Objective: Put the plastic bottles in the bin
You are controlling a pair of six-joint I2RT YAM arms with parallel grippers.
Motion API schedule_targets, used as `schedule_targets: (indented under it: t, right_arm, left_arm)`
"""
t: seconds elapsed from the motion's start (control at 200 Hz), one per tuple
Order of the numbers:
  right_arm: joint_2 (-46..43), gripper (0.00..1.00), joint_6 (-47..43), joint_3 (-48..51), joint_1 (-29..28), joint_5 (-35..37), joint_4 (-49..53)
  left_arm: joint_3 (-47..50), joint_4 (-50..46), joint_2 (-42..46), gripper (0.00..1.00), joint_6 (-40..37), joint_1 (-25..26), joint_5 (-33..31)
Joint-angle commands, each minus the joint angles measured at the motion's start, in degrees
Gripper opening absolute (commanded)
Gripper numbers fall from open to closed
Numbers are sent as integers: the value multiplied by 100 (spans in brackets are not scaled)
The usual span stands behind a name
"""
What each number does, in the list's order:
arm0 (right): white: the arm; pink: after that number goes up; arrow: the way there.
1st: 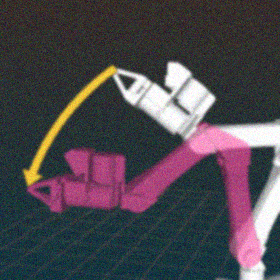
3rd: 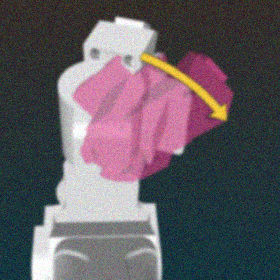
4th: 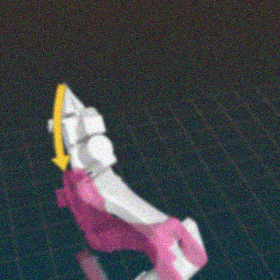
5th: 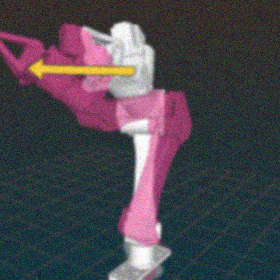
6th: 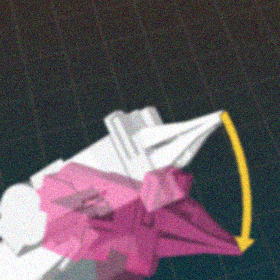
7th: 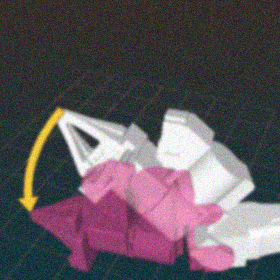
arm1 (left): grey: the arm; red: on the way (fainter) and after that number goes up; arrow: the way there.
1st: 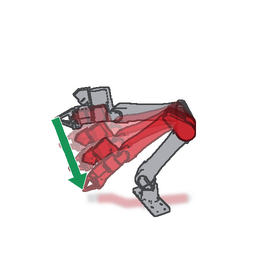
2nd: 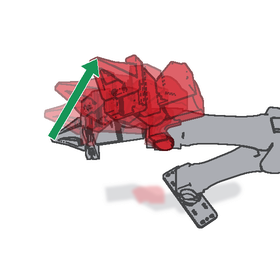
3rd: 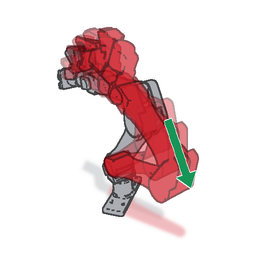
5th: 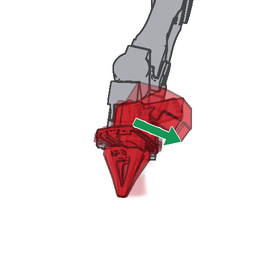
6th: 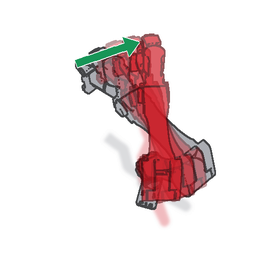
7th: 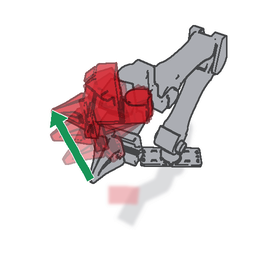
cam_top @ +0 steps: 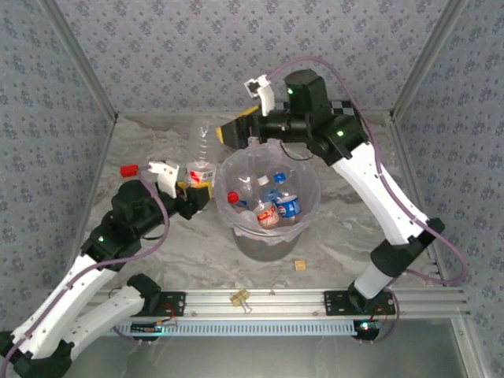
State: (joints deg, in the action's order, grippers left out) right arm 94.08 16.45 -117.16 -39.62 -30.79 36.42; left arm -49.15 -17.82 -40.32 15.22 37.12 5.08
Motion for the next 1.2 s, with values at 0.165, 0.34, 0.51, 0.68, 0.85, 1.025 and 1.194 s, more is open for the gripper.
schedule_targets:
  t: [0.165,0.34,0.51,0.68,0.85,1.025,1.194]
  right_arm:
    - [639,100,-72,-761,-371,263,260]
    - [821,85,-80,-824,-363,241,495]
    - [846,68,-39,-846,-354,142,447]
    - [788,60,-28,-1045,-302,119,313]
    - [462,57,-118,-1332,-72,239,181]
    - [-345,52,-364,-1011,405,794,-86]
    - [-1278,48,-239,-10,1114,1175,-738]
  left_arm:
    - [-46,501,-200,33,-387,223,33]
    - [-34,541,-132,33,-384,226,-112]
    - [-109,520,-168,33,-344,242,-114]
    - [-217,477,-155,51,-354,251,-113]
    - [-267,436,-6,89,-115,251,-583]
    - [-408,182,-107,95,175,245,-962]
    - [-419,473,-537,93,428,251,-819]
